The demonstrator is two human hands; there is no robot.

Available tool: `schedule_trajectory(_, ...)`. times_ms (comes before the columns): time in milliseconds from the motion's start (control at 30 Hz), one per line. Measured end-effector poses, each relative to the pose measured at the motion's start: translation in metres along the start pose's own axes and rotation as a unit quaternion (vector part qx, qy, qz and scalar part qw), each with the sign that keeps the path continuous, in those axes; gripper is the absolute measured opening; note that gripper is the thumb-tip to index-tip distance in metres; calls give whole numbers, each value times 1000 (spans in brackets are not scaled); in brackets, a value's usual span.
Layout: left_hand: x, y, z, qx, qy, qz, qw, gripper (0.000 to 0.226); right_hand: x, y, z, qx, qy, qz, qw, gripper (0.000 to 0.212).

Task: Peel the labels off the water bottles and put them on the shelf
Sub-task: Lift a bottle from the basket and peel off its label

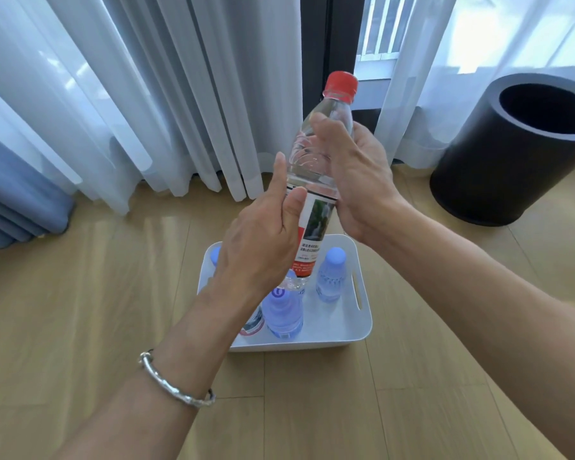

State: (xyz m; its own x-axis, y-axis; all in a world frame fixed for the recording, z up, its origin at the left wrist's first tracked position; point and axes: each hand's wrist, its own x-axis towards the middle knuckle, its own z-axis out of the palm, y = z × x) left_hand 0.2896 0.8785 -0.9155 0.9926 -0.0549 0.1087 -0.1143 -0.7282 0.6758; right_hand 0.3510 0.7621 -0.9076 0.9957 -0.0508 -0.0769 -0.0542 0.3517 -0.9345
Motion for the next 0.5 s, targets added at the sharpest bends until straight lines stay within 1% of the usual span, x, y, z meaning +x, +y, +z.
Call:
schedule_trajectory(133,2,-1,-2,-7,-9,-3,1000,52,1,0,-2,-16,5,-2,1000,26)
schedule_trajectory(200,5,-5,-7,-34,-48,-1,998,55,3,-1,-2,-19,3,-4,1000,26)
schedule_trajectory(233,7,-7,-10,-52,-87,0,995,63,4,-2,-3,-22,6,-3,1000,25)
schedule_trajectory(300,8,-13,-15,-81,-173,-2,982,94,7,-7,-4,-15,10,4,1000,24)
schedule_trajectory(367,6,-17,-15,-77,-225,-2,971,117,10,-13,-5,21,6,12,1000,22)
schedule_trajectory(433,4,-20,-13,-68,-246,0,967,125,12,-18,-7,30,8,14,999,21)
schedule_trajectory(500,4,-22,-12,-65,-248,8,967,124,11,-21,-8,12,10,12,1000,19)
